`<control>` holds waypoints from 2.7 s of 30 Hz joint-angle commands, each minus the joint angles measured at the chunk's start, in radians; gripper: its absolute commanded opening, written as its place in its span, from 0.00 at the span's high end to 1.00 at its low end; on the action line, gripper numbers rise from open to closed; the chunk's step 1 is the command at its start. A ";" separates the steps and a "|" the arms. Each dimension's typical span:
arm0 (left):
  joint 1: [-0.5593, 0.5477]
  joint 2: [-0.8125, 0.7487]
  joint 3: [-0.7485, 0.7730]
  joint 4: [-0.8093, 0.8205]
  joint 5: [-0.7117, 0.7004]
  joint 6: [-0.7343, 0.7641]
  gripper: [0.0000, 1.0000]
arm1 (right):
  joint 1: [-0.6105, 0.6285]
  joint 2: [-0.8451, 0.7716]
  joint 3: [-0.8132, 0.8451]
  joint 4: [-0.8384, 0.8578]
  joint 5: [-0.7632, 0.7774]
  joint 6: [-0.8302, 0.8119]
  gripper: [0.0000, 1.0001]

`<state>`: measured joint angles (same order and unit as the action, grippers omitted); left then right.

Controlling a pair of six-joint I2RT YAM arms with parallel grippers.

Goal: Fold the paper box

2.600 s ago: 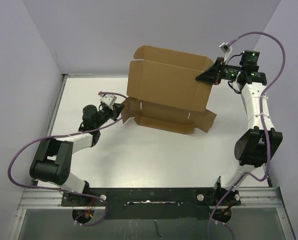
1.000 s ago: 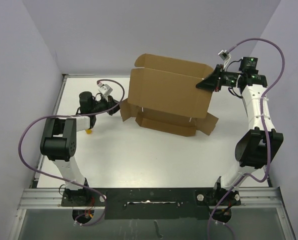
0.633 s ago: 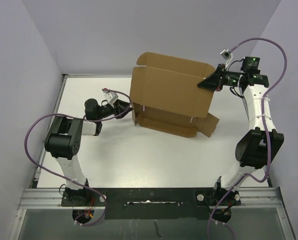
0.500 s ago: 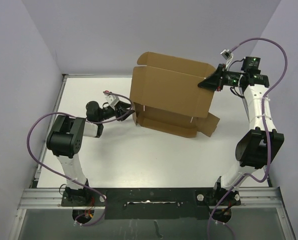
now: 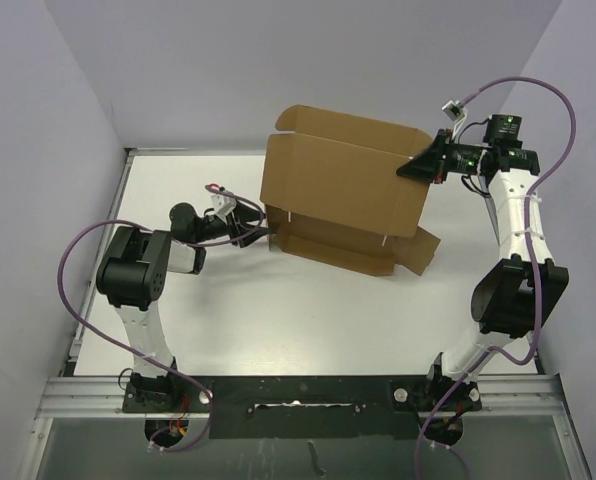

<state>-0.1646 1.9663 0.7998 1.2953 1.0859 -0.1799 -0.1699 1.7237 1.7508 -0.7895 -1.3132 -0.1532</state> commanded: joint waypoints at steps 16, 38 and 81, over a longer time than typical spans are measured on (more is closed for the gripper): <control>0.234 0.007 0.082 0.216 0.159 -0.296 0.54 | -0.009 -0.052 0.041 -0.028 0.000 -0.042 1.00; 0.021 0.227 0.377 -0.098 0.337 -0.059 0.50 | -0.005 -0.065 0.023 -0.015 -0.003 -0.026 1.00; -0.238 -0.172 -0.152 -0.124 -0.644 0.137 0.55 | 0.119 -0.169 -0.130 0.202 0.163 0.122 1.00</control>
<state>-0.3618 1.8679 0.6212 1.2404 0.6426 -0.1005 -0.0662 1.6077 1.6363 -0.6350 -1.1683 -0.0395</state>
